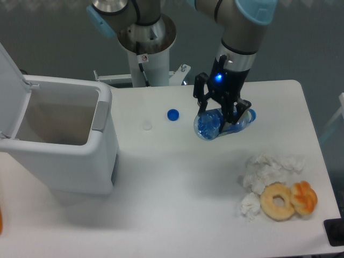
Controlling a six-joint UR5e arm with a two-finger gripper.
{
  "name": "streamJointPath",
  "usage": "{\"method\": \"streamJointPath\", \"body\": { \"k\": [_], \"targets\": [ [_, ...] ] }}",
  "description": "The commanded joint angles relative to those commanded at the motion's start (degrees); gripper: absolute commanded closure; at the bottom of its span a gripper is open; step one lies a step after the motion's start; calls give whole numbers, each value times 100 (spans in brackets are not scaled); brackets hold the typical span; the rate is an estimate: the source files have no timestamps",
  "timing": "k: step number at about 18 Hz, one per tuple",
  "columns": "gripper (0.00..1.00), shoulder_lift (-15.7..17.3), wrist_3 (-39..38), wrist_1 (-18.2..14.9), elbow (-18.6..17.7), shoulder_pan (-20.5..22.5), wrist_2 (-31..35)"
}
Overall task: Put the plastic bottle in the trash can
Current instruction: 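Close the gripper on the clear plastic bottle lying on the table, then lift the bottle up off the table and swing it toward the bin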
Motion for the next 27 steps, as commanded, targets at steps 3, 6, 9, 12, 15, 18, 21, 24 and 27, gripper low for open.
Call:
{"method": "streamJointPath", "body": {
  "k": [3, 6, 9, 12, 15, 18, 21, 24, 27],
  "targets": [
    [37, 0, -17, 0, -9, 9, -35],
    [37, -9, -342, 9, 53, 18, -219],
    [37, -9, -439, 35, 123, 44, -369],
    [37, -9, -1104, 70, 350, 53, -842],
    [37, 0, -1844, 149, 475, 79, -1099],
    [36, 79, -2406, 193, 466, 79, -1562],
    [36, 315, -2873, 194, 431, 70, -2074],
    [35, 623, -3075, 185, 413, 35, -2319],
    [35, 975, -3313, 185, 290, 27, -2619]
  ]
}}
